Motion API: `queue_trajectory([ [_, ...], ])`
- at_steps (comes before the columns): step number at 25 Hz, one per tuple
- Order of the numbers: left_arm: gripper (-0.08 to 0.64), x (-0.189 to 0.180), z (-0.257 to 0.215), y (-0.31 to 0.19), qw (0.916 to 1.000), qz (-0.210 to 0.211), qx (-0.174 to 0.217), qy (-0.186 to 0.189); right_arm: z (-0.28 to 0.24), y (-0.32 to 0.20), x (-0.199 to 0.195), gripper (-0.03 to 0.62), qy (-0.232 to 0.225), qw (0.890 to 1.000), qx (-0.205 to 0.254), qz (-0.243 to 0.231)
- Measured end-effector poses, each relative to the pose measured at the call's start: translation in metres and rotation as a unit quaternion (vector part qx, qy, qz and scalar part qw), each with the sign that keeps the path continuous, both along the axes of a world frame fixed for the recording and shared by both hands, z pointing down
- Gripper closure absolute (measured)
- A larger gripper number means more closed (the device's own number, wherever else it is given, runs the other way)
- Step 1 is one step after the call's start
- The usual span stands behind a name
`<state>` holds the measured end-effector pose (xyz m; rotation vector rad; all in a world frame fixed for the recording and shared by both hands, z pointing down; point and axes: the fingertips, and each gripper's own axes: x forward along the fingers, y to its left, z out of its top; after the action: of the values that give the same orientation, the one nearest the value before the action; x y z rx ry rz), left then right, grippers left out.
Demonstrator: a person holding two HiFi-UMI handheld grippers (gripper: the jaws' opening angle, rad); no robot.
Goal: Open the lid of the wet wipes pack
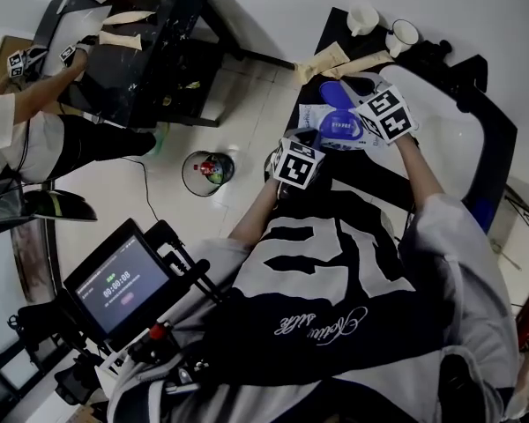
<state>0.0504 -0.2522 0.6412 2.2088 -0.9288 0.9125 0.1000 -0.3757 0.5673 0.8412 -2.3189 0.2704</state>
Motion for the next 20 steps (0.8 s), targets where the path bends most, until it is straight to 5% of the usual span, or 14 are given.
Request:
queue_trajectory([
  [8,0.561,0.000,0.000,0.001,1.0000,0.002,0.004,-0.001,0.033,-0.016,0.007,0.591,-0.009,0.996,-0.044,0.071],
  [13,0.561,0.001,0.002,0.001,1.0000,0.000,0.006,-0.002,0.004,-0.017,0.017,0.591,-0.043,0.991,0.007,0.125],
  [20,0.561,-0.001,-0.004,0.000,0.9995,-0.016,0.012,0.023,-0.042,0.018,0.028,0.591,-0.137,0.968,0.035,0.206],
])
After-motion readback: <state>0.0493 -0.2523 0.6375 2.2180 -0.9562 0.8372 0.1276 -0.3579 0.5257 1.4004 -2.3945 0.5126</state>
